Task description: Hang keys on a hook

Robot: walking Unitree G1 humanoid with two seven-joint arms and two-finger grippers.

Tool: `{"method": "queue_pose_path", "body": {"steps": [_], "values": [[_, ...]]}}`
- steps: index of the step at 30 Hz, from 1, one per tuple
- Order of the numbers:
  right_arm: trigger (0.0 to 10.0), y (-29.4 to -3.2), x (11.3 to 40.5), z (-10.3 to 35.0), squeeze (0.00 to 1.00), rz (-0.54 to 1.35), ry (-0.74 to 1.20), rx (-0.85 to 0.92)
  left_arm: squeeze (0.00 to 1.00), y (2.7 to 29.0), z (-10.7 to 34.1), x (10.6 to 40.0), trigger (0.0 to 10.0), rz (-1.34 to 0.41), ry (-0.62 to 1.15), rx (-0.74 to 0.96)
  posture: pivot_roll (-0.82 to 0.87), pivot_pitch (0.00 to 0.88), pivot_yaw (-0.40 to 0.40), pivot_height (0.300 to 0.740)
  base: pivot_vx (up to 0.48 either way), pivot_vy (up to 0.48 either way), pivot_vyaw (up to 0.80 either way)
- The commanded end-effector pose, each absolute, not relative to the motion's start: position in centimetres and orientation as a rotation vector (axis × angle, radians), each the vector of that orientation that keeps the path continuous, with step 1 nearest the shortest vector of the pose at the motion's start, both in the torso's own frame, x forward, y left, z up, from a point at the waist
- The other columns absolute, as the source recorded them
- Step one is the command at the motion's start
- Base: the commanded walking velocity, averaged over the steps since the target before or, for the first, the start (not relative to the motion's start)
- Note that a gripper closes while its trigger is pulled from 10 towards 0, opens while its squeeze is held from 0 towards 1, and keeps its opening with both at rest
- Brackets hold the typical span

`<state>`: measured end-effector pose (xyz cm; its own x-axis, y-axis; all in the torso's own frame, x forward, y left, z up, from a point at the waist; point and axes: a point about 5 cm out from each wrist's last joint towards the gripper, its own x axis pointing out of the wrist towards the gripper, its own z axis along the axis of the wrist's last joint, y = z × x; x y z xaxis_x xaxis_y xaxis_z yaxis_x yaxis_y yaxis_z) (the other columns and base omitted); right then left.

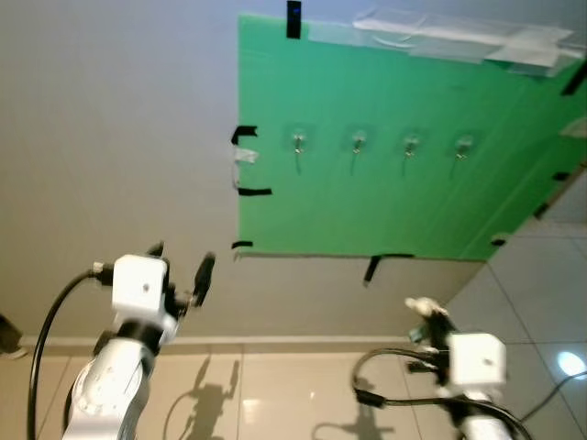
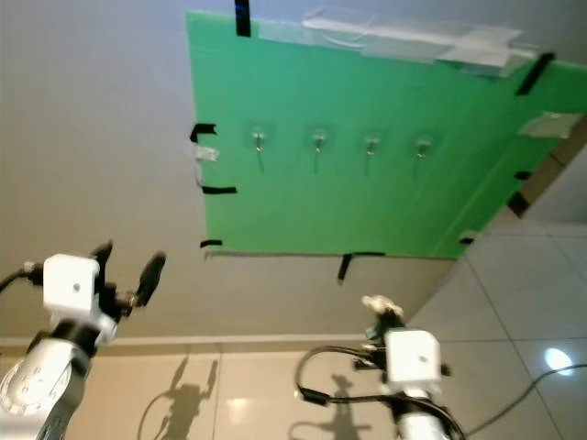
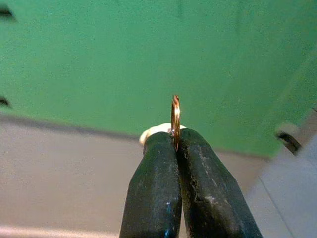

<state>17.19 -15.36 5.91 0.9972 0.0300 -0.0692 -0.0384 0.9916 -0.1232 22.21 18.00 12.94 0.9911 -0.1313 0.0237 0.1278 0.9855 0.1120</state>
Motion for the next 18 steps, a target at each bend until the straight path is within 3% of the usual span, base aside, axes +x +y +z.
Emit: {"method": "queue_pose_path", "body": {"steps": [1,9,18], "values": [[0.0,-15.1,17.7,5.7,0.0,0.026,0.055,-0.139,0.0,17.9,13.3,22.4,10.0,-0.102,-0.045,0.127,0.1,0.0,-0.058,0.74,0.465,0.0,0.0],[0.0,-8.7,22.0,2.4,0.0,0.078,0.123,-0.112,0.0,17.8,13.6,23.0,10.0,-0.08,-0.045,0.137,0.1,0.0,-0.053,0.74,0.48,0.0,0.0],[0.0,-6.0,25.8,2.2,0.0,0.079,0.145,-0.115,0.0,16.8,13.4,24.3,10.0,-0.106,-0.03,0.125,0.09,0.0,-0.044,0.74,0.48,0.0,0.09]]}}
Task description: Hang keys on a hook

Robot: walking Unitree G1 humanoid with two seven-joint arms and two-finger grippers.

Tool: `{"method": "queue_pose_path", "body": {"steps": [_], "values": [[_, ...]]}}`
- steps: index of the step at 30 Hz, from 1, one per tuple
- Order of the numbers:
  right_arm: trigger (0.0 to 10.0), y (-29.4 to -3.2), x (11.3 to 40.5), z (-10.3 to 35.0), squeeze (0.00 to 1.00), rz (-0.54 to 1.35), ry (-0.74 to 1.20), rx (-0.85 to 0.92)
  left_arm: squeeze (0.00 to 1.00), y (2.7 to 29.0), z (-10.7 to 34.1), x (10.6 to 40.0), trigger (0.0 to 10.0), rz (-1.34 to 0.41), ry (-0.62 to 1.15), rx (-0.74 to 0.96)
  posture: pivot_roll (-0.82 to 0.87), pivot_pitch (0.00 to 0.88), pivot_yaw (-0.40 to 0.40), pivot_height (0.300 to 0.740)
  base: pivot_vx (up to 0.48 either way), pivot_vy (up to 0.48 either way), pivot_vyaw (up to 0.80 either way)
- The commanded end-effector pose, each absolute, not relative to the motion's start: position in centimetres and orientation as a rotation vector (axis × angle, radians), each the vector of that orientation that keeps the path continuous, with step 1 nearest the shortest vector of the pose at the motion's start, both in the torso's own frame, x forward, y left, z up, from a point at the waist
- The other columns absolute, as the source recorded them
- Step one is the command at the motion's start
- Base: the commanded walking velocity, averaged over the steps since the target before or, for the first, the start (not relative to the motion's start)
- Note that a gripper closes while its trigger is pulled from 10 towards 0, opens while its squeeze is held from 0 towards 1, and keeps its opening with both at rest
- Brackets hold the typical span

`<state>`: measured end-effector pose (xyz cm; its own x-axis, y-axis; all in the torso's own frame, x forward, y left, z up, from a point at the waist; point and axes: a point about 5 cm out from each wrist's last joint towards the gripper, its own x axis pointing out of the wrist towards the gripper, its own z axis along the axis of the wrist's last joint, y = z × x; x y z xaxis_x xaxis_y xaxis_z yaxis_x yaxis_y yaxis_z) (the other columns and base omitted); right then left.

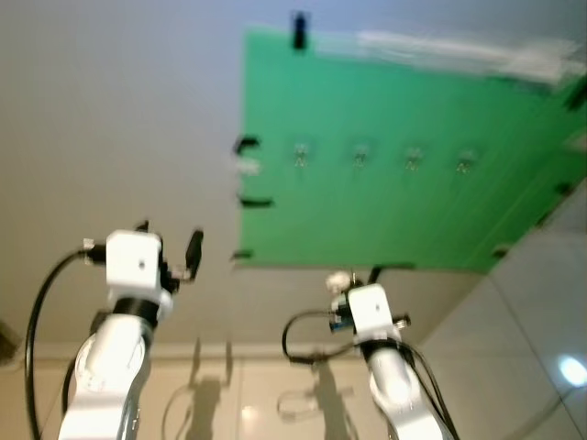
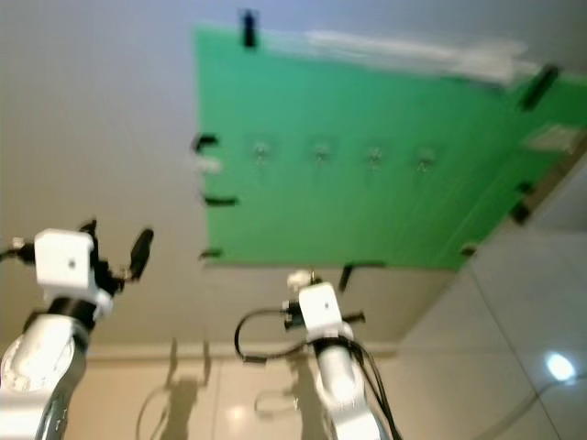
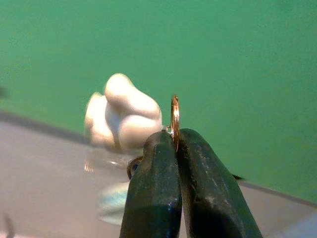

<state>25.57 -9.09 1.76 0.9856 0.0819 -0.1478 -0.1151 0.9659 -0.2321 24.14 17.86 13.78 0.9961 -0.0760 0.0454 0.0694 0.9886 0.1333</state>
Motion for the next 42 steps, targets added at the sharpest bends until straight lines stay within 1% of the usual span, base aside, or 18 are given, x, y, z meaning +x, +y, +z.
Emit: {"method": "queue_pose_path", "body": {"steps": [1,4,7,8,9,10,13,18,21,26,30,33,35,37,39,42], "values": [[0.0,-5.8,26.3,2.2,0.0,0.09,0.153,-0.117,0.0,16.8,13.4,24.5,10.0,-0.108,-0.025,0.123,0.09,0.0,-0.043,0.74,0.48,0.0,0.0],[0.0,-5.2,27.2,2.5,0.0,0.113,0.163,-0.093,0.0,16.5,13.3,24.8,10.0,-0.115,-0.02,0.115,0.08,0.0,-0.04,0.74,0.293,0.0,0.0],[0.0,-3.3,28.0,3.0,0.0,0.203,0.193,-0.069,0.0,16.1,13.2,25.0,10.0,-0.13,-0.017,0.111,0.08,0.0,-0.036,0.74,0.0,0.0,0.0],[0.0,-13.1,26.9,4.2,0.0,0.139,0.097,-0.05,0.0,16.1,13.2,25.1,10.0,-0.134,-0.017,0.116,0.08,0.0,-0.035,0.74,0.0,0.0,0.0],[0.0,-16.0,26.0,5.5,0.0,0.141,0.051,-0.063,0.0,16.1,13.1,25.2,10.0,-0.132,-0.017,0.116,0.08,0.0,-0.035,0.74,0.0,0.0,0.0],[0.0,-17.4,25.4,6.6,0.0,0.15,0.017,-0.07,0.0,16.1,13.1,25.3,10.0,-0.126,-0.015,0.111,0.08,0.0,-0.036,0.74,0.0,0.0,0.0],[0.0,-17.5,25.5,7.0,0.0,0.164,0.003,-0.088,0.0,16.3,12.9,25.4,10.0,-0.109,-0.004,0.123,0.08,0.0,-0.034,0.74,0.0,0.0,0.0],[0.0,-16.3,25.6,7.4,0.0,0.155,-0.02,-0.083,0.0,16.2,12.8,26.1,10.0,-0.12,-0.004,0.11,0.06,0.0,-0.032,0.74,0.0,0.0,0.8],[0.0,-15.8,24.5,7.9,0.0,0.179,0.019,-0.067,0.0,16.2,12.7,26.3,10.0,-0.129,-0.003,0.107,0.04,0.0,-0.029,0.74,0.0,0.0,0.0],[0.0,-15.1,24.1,7.9,0.0,0.194,0.044,-0.049,0.0,16.1,12.7,26.8,10.0,-0.135,-0.003,0.095,0.03,0.0,-0.039,0.74,0.0,0.0,0.0],[0.0,-14.8,23.1,8.0,0.0,0.217,0.059,-0.058,0.0,15.9,12.2,26.4,10.0,-0.146,0.028,0.064,0.04,0.0,-0.056,0.74,0.0,0.0,0.0],[0.0,-14.4,22.6,8.5,0.0,0.28,0.067,-0.025,0.0,15.5,11.4,25.9,10.0,-0.169,0.063,0.061,0.04,0.0,-0.049,0.74,0.0,0.0,0.0],[0.0,-13.7,23.0,9.2,0.0,0.404,0.08,0.017,0.0,14.9,10.6,26.0,10.0,-0.215,0.107,0.064,0.03,0.0,-0.022,0.74,0.0,0.0,0.0],[0.0,-13.9,23.3,9.2,0.0,0.446,0.09,0.007,0.0,14.2,9.9,26.1,10.0,-0.263,0.128,0.066,0.02,0.0,-0.01,0.74,0.0,0.0,0.0],[0.0,-14.2,23.5,9.2,0.0,0.442,0.096,-0.001,0.0,14.0,9.7,26.1,10.0,-0.282,0.135,0.074,0.01,0.0,-0.003,0.74,0.0,0.0,0.0],[0.0,-15.1,23.4,9.5,0.0,0.37,0.094,-0.001,0.0,13.1,8.7,26.2,10.0,-0.355,0.164,0.066,-0.02,0.0,0.015,0.74,0.0,0.0,0.0]]}}
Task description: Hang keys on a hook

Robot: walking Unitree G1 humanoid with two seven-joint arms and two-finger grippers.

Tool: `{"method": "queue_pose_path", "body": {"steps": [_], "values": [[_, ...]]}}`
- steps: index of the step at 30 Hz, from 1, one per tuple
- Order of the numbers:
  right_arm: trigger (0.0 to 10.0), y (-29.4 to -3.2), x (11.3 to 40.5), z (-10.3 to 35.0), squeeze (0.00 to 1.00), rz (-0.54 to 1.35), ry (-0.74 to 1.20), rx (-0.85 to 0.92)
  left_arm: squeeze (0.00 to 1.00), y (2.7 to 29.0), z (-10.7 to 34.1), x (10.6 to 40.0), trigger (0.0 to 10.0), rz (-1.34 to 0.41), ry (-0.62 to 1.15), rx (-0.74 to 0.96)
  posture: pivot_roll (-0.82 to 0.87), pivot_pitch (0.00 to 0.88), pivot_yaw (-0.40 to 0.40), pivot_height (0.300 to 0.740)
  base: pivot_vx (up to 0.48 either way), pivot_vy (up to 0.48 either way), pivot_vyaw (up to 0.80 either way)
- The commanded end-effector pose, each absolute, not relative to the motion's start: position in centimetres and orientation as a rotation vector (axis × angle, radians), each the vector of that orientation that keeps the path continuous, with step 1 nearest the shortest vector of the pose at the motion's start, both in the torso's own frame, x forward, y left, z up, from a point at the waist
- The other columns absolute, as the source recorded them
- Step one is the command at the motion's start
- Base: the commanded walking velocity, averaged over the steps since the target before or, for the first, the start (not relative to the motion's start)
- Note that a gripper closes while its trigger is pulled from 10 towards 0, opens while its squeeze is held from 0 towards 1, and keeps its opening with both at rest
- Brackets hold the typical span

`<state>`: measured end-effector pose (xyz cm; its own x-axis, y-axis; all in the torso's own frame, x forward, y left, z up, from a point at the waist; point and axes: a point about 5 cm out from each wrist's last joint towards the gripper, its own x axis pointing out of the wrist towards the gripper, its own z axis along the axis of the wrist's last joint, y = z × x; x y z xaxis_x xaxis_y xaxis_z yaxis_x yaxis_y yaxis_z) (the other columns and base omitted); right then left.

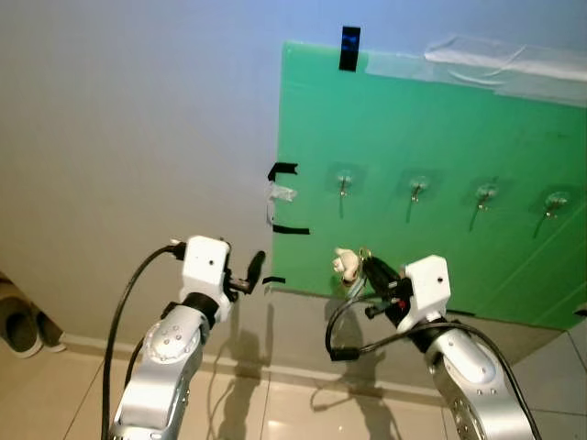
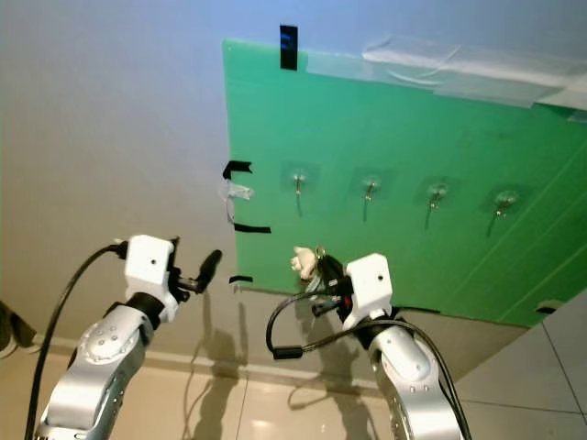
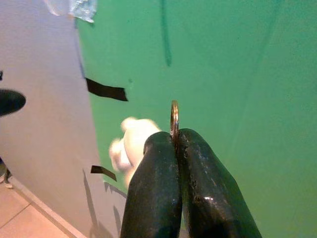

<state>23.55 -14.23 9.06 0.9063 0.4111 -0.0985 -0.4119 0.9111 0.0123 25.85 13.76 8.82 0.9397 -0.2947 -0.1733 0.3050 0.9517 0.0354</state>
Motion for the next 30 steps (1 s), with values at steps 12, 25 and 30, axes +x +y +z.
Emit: {"method": "queue_pose_path", "body": {"steps": [12,25,30], "values": [[0.0,-15.1,22.5,9.2,0.0,0.383,0.152,-0.01,0.0,11.2,8.3,27.2,10.0,-0.492,0.162,0.024,-0.08,0.0,0.039,0.74,0.0,0.0,0.0],[0.0,-18.3,18.0,8.9,0.0,0.187,0.131,-0.044,0.0,14.7,8.6,24.6,10.0,-0.296,0.047,0.002,-0.11,0.0,0.036,0.74,0.0,0.0,0.0],[0.0,-19.2,16.6,7.6,0.0,0.118,0.164,-0.033,0.0,15.1,8.9,24.3,10.0,-0.298,0.017,-0.004,-0.09,0.0,0.022,0.74,0.0,0.0,0.0]]}}
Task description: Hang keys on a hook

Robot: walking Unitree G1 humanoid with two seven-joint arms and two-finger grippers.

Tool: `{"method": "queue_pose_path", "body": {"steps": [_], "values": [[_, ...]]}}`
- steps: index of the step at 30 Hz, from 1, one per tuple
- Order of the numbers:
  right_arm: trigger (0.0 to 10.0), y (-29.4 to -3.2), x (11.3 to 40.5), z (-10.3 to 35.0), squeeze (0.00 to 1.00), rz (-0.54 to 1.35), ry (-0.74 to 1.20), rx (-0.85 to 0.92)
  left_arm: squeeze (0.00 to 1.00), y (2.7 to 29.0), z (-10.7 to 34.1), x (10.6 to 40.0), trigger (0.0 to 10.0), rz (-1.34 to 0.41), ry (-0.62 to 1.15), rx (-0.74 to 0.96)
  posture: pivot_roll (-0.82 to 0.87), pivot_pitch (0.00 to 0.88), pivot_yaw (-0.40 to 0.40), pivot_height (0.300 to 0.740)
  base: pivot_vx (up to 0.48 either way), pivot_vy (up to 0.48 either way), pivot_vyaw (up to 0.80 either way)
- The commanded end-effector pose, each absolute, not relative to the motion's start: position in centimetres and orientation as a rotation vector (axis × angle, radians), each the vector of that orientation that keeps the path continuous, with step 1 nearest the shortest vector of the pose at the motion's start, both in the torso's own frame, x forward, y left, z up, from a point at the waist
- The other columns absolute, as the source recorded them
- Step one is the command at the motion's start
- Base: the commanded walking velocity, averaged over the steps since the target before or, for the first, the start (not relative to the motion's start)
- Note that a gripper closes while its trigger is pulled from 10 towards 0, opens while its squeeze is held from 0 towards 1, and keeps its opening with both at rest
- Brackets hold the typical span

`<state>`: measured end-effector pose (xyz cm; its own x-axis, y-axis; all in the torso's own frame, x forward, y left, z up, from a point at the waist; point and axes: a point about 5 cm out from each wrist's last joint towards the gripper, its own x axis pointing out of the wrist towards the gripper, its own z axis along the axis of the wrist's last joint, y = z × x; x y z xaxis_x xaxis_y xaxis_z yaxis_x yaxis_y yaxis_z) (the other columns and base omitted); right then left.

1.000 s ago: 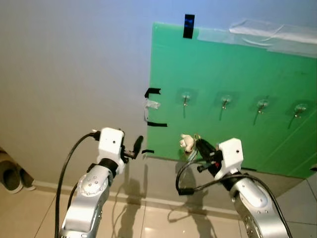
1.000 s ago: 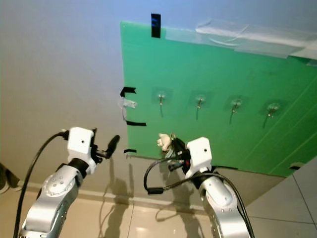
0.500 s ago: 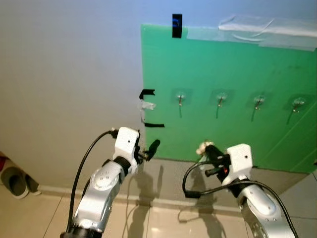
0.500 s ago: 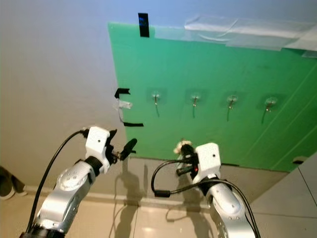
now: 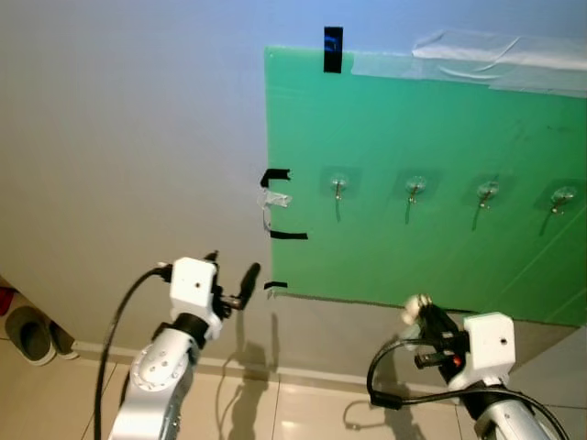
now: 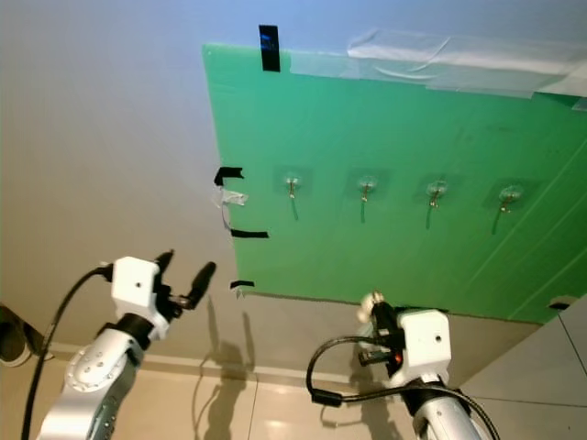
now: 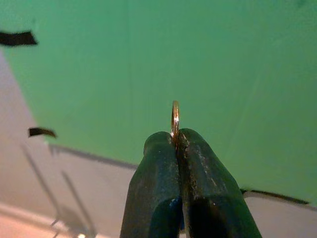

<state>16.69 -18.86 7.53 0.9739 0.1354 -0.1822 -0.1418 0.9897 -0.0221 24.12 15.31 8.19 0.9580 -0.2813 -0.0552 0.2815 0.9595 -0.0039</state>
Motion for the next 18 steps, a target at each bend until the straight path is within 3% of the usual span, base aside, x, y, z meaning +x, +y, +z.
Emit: {"method": "queue_pose_path", "body": {"steps": [1,6,11,14,18], "values": [[0.0,-19.3,16.5,6.6,0.0,0.119,0.182,-0.023,0.0,15.2,8.8,24.2,10.0,-0.31,0.016,-0.005,-0.08,0.0,0.024,0.74,0.0,0.0,0.0],[0.0,-18.1,16.4,4.8,0.0,0.188,0.218,0.0,0.0,15.3,7.9,24.1,10.0,-0.339,0.034,0.0,-0.07,0.0,0.026,0.74,0.0,0.0,0.0],[0.0,-14.3,16.8,4.2,0.0,0.552,0.342,0.1,0.0,15.9,6.3,24.2,10.0,-0.374,0.084,0.015,-0.06,0.0,0.048,0.74,0.0,0.0,0.0],[0.0,-13.2,17.3,5.5,0.0,0.714,0.322,0.183,0.0,16.1,5.0,24.7,10.0,-0.396,0.111,0.034,-0.06,0.0,0.048,0.74,0.0,0.0,0.0],[0.0,-12.3,17.5,6.0,0.0,0.812,0.306,0.207,0.0,16.3,4.2,25.2,10.0,-0.391,0.129,0.032,-0.05,0.0,0.046,0.74,0.0,0.0,0.0]]}}
